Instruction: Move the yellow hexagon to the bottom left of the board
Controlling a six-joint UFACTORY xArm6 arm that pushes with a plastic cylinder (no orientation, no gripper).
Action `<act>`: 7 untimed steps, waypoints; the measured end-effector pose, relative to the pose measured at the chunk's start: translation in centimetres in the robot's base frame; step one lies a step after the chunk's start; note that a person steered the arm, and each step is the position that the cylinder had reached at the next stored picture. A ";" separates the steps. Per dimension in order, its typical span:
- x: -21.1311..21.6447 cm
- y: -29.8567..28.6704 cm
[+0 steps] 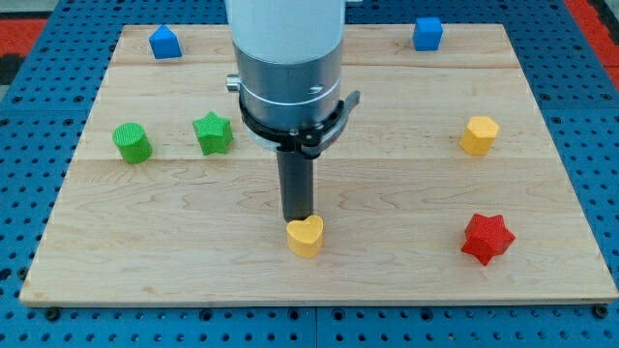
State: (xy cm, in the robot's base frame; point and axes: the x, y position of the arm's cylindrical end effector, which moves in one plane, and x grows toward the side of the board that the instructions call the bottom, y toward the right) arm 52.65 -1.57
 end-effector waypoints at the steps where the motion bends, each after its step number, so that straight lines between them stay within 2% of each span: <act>1: -2.4 1.9; 3: -6.2 27.0; 4: -11.4 30.4; 5: -13.5 23.6; 6: -11.7 15.4; 7: -11.2 17.5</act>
State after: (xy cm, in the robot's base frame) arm 41.46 15.91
